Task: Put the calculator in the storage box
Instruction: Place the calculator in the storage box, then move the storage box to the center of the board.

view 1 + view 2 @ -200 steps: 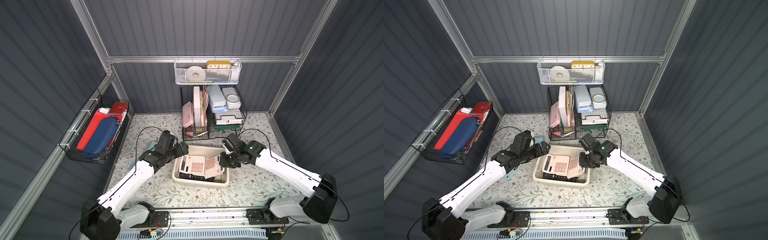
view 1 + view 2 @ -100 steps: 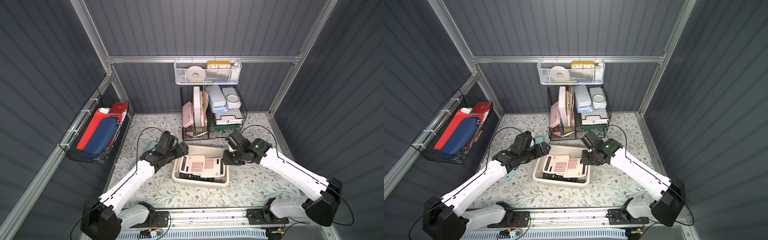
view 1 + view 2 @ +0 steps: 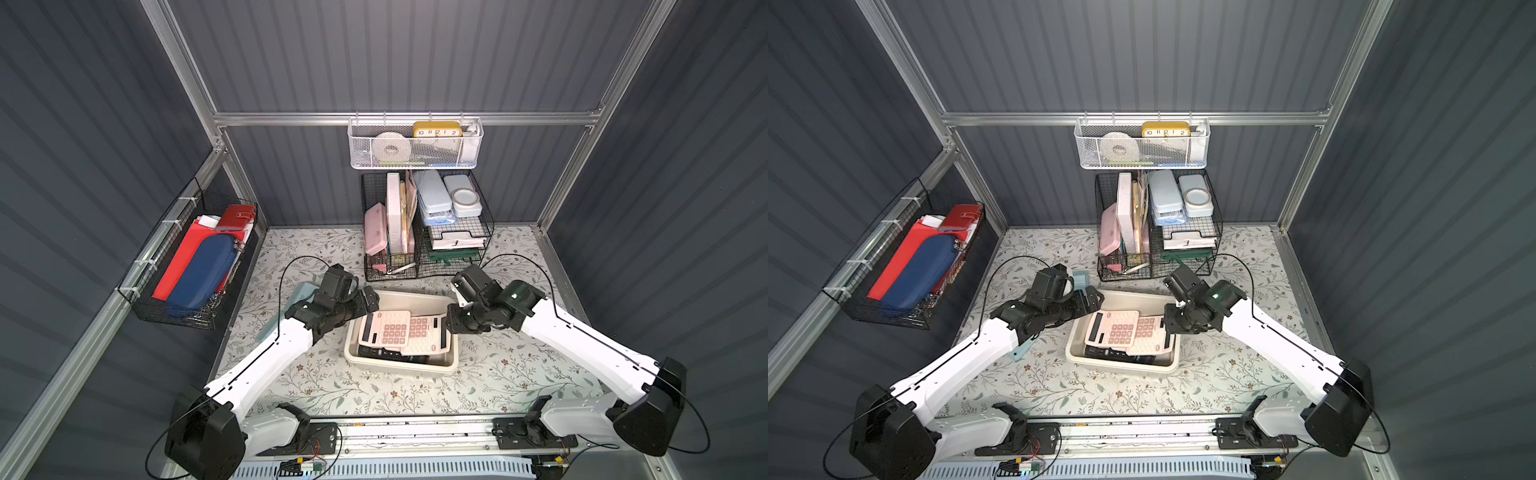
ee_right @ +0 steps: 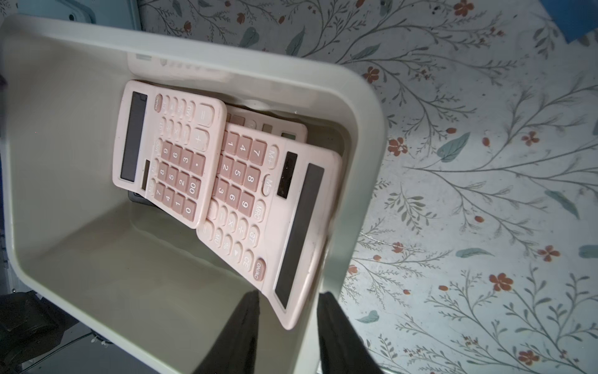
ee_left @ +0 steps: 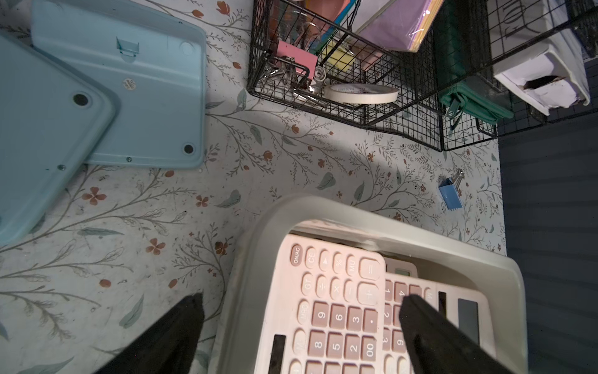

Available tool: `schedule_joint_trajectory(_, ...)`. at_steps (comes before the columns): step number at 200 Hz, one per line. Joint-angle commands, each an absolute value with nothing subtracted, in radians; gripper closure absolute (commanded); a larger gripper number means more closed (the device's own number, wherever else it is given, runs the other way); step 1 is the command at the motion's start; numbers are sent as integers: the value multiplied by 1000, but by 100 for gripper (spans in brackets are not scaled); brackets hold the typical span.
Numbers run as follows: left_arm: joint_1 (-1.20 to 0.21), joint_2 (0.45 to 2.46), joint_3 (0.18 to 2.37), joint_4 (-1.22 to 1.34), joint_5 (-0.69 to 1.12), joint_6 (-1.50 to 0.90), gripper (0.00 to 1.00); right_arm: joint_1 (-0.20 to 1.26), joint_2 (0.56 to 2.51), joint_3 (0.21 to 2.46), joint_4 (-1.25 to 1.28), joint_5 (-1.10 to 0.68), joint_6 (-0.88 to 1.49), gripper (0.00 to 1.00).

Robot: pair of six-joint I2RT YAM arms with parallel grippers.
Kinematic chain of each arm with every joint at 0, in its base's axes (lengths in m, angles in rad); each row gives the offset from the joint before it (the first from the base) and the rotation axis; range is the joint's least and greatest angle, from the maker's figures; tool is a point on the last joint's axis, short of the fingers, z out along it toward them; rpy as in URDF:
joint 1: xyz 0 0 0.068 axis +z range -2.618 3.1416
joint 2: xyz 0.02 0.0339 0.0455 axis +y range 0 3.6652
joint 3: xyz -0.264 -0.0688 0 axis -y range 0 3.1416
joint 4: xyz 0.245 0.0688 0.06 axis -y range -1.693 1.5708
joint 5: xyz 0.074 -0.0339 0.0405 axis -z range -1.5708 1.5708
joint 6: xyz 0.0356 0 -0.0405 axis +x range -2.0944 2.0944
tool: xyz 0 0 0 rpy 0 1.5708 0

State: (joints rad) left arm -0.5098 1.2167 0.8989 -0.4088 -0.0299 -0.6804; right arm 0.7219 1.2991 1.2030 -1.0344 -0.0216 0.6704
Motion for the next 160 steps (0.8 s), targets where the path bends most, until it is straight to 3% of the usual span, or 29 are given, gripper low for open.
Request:
schedule_joint_trajectory(1, -503, 1207, 883, -419, -34, -680, 1, 720, 1236, 1198, -1018, 33, 655, 64)
schedule_joint_trajectory(29, -503, 1199, 883, -424, -33, -686, 1, 715, 1218, 1194, -1029, 54, 643, 62)
schedule_joint_trajectory(39, -503, 1205, 883, -425, -20, -686, 1, 713, 1218, 1189, -1041, 69, 639, 49)
schedule_joint_trajectory(70, -503, 1210, 862, -402, 69, -673, 1, 696, 1165, 1153, -1037, 80, 627, 35)
schedule_joint_trajectory(108, -506, 1203, 801, -307, 212, -701, 1, 658, 1154, 1125, -1034, 71, 611, 34)
schedule_joint_trajectory(160, -585, 1204, 765, -204, 258, -795, 1, 610, 1120, 1112, -1037, 49, 593, 34)
